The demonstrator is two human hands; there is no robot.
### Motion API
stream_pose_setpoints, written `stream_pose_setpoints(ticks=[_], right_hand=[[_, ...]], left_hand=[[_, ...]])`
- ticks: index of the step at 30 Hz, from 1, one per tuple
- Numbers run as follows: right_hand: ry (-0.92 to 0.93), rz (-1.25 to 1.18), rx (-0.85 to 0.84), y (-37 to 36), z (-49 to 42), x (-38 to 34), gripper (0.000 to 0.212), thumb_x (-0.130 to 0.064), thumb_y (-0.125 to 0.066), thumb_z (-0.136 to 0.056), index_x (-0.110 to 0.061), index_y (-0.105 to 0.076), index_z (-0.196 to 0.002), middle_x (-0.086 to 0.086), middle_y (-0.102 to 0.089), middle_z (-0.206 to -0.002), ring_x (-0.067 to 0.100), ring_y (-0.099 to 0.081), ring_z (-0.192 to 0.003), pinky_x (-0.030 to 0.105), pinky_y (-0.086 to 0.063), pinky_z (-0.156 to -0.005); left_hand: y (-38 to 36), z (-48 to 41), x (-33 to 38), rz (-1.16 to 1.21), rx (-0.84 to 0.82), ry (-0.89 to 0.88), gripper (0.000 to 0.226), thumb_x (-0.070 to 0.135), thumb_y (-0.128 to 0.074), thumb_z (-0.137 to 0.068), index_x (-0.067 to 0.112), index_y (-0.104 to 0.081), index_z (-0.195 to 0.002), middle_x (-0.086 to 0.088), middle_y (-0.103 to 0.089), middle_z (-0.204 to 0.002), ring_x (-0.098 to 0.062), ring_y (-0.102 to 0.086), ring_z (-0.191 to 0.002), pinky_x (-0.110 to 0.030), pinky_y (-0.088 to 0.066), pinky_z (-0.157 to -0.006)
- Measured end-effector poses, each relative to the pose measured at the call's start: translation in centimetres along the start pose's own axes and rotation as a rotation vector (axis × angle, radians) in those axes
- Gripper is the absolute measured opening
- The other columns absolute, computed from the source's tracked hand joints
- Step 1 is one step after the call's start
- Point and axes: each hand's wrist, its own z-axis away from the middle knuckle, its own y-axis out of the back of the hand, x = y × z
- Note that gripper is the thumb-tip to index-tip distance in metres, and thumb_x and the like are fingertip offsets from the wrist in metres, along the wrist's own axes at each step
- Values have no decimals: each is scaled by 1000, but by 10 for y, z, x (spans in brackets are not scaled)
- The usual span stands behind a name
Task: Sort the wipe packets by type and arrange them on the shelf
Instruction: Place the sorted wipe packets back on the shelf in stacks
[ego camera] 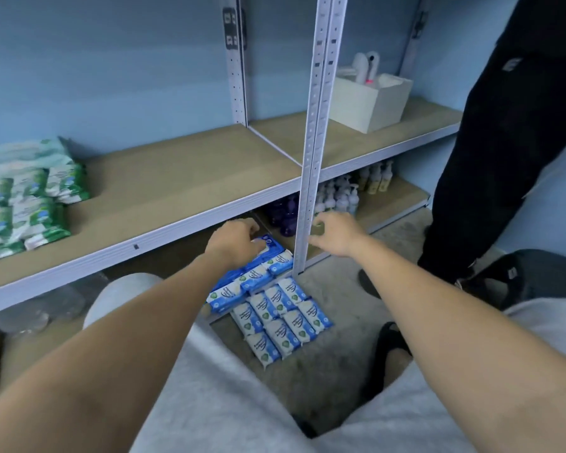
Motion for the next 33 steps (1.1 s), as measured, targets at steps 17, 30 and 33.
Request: stream_pose_setpoints(ticks=[17, 30, 33], right_hand=[[-43, -113, -287, -158, -84, 59, 53, -40, -68, -91, -17, -54, -137, 12, -59, -135, 29, -57, -120, 37, -49, -100], [85, -228, -411, -263, -209, -20, 62, -41, -63, -95, -18, -42, -149, 10, -60, -137, 27, -57, -122, 34, -46, -98], [123, -252, -395, -282, -233, -41, 63, -40, -63, -95, -18, -42, -150, 8, -57, -141, 26, -55, -125, 30, -44, -97]], left_hand=[[-150, -16, -94, 129, -116, 389, 56, 46, -63, -93, 18, -51, -141, -7, -51, -145, -29, -51, -129, -40, -46, -99], [-187, -52, -229, 289, 202, 738, 72, 48, -68, -88, 16, -39, -146, -10, -46, -146, -36, -52, -124, -43, -46, -99], [-197, -64, -246, 420, 236, 824, 78, 47, -68, -90, 20, -31, -153, -11, -45, -147, -32, -50, -128, -41, -44, -103]])
